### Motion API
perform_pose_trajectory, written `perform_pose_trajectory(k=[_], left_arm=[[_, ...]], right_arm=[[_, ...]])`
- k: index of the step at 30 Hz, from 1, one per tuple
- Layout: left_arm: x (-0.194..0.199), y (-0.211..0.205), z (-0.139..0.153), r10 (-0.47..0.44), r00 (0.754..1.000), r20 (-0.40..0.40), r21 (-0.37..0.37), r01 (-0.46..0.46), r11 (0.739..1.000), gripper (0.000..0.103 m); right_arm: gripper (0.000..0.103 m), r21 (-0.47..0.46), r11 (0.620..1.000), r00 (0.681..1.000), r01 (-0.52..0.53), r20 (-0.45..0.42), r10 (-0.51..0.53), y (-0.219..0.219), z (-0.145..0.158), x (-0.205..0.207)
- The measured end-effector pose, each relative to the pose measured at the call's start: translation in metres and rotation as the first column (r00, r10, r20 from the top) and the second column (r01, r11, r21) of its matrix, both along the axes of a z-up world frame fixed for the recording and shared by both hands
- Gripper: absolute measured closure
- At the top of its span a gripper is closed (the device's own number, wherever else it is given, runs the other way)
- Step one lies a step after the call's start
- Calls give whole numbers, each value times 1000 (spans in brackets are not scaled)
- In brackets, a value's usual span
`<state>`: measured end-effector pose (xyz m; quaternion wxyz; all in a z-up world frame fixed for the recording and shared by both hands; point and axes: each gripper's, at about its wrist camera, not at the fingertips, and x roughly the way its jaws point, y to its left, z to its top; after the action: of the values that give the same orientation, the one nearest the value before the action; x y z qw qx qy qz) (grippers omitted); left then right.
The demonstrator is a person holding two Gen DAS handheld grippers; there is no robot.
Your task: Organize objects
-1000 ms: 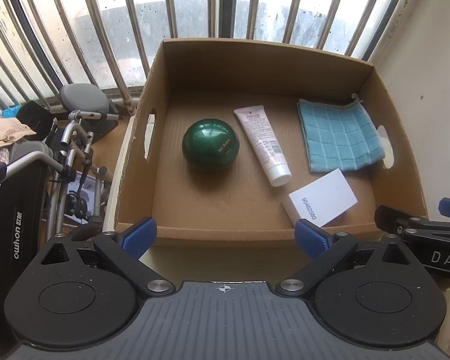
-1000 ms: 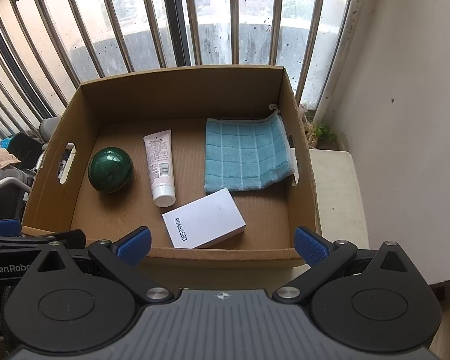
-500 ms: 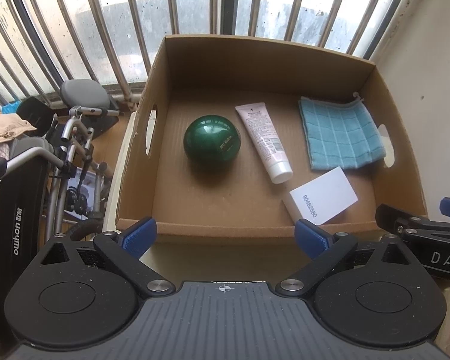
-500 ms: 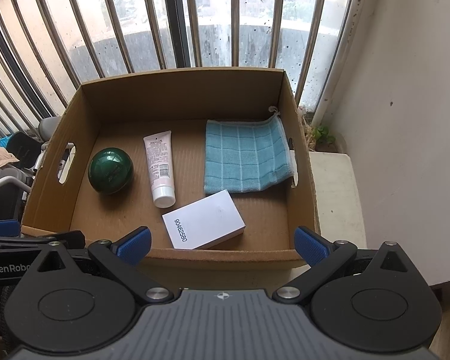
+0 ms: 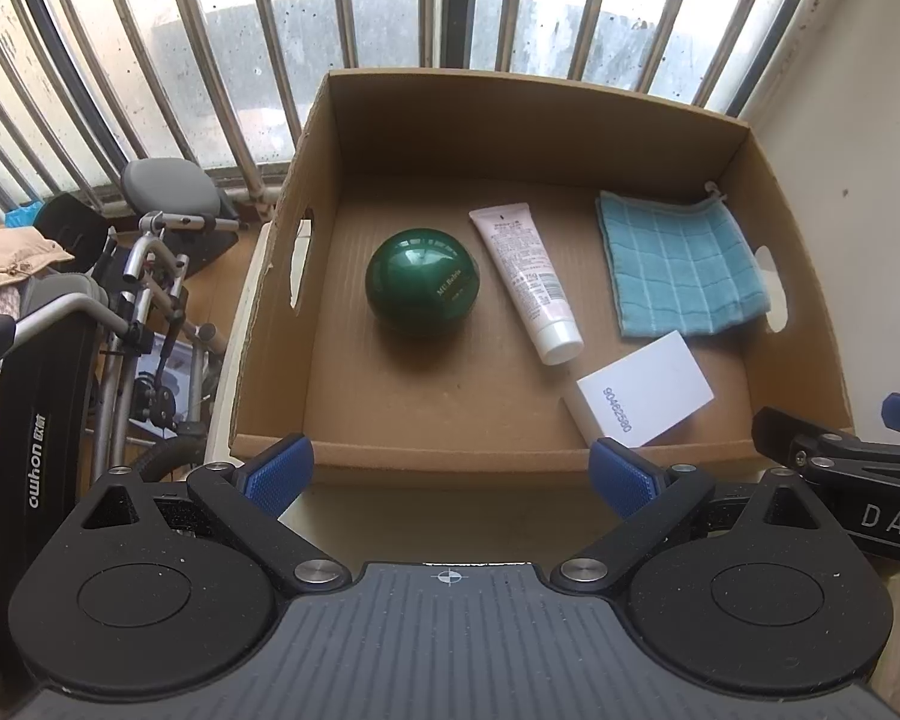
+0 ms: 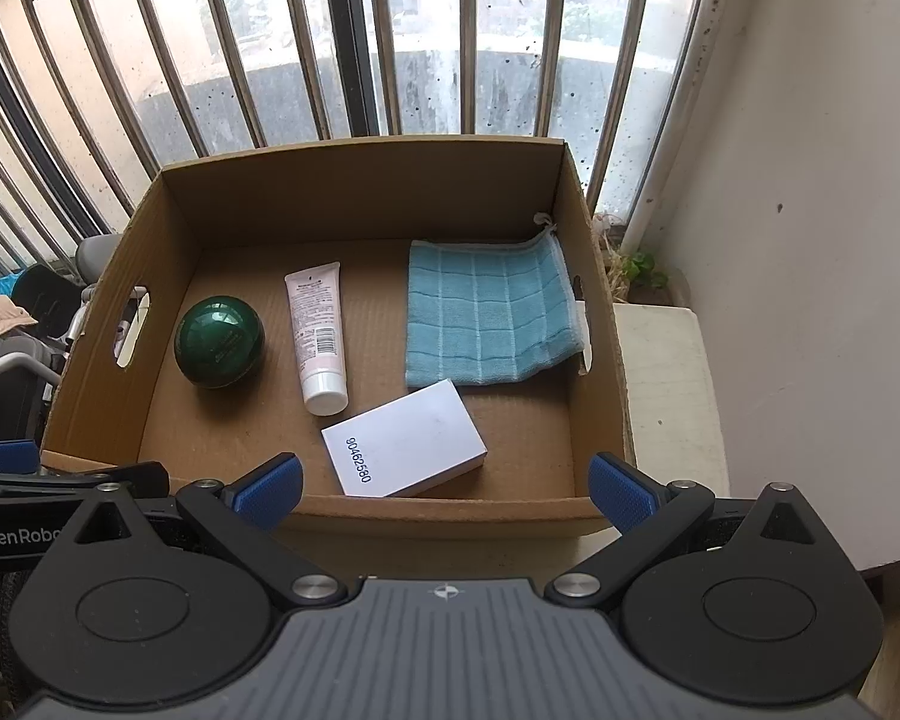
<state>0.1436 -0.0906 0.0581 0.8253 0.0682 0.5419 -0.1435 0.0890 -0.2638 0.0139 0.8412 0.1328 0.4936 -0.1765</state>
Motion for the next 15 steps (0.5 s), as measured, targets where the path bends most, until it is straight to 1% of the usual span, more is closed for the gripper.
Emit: perform_pose_trajectory(k=[15], left_arm=[[-1,0,2,2,1000,3,3,-2,1000,5]], right_arm=[[0,-5,1000,1000,-1,2,1,1,1,-1]])
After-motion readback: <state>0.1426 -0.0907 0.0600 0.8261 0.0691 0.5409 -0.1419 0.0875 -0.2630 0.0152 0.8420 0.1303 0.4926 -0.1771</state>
